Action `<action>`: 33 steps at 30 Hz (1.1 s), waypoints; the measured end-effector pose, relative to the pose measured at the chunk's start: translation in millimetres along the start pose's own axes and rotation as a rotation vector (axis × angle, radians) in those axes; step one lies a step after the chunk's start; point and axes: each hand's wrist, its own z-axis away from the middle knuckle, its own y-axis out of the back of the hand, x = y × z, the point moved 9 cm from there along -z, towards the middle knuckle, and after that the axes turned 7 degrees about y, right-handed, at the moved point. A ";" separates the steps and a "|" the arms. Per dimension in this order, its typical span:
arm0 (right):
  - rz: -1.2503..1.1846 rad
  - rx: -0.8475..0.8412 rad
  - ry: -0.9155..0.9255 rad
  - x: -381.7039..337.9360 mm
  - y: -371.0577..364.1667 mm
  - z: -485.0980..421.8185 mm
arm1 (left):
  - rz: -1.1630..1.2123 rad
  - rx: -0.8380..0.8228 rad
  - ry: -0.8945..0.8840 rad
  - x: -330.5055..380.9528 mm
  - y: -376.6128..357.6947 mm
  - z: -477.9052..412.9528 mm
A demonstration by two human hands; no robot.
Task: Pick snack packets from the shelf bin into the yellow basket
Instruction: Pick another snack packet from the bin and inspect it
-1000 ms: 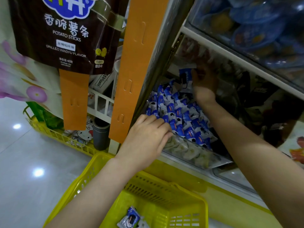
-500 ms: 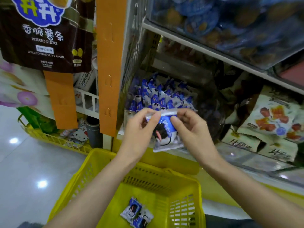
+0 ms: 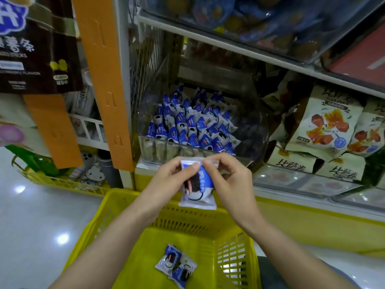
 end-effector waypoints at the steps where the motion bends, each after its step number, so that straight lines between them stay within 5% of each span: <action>1: -0.070 0.048 -0.095 9.0 4.5 0.3 | -0.021 -0.022 0.019 -3.2 -2.6 -0.4; 4: -0.315 0.148 -0.309 27.5 12.0 1.3 | -0.066 0.038 0.003 -3.8 1.1 -0.1; 8: -0.465 0.048 -0.315 24.5 4.0 2.7 | -0.001 0.205 -0.114 8.8 20.8 2.3; 15: -0.217 -0.339 -0.353 29.1 -31.6 23.0 | -0.125 0.278 -0.273 29.9 30.1 9.2; 19: -0.175 -0.323 -0.243 18.1 -28.2 16.1 | -0.292 0.183 -0.253 24.4 18.3 5.0; 26: -0.393 -0.222 -0.390 28.5 -30.1 18.4 | -0.115 0.227 -0.259 22.6 22.5 6.5; 33: -0.240 -0.136 -0.229 14.7 -10.7 6.8 | -0.227 0.186 -0.267 20.3 12.7 7.4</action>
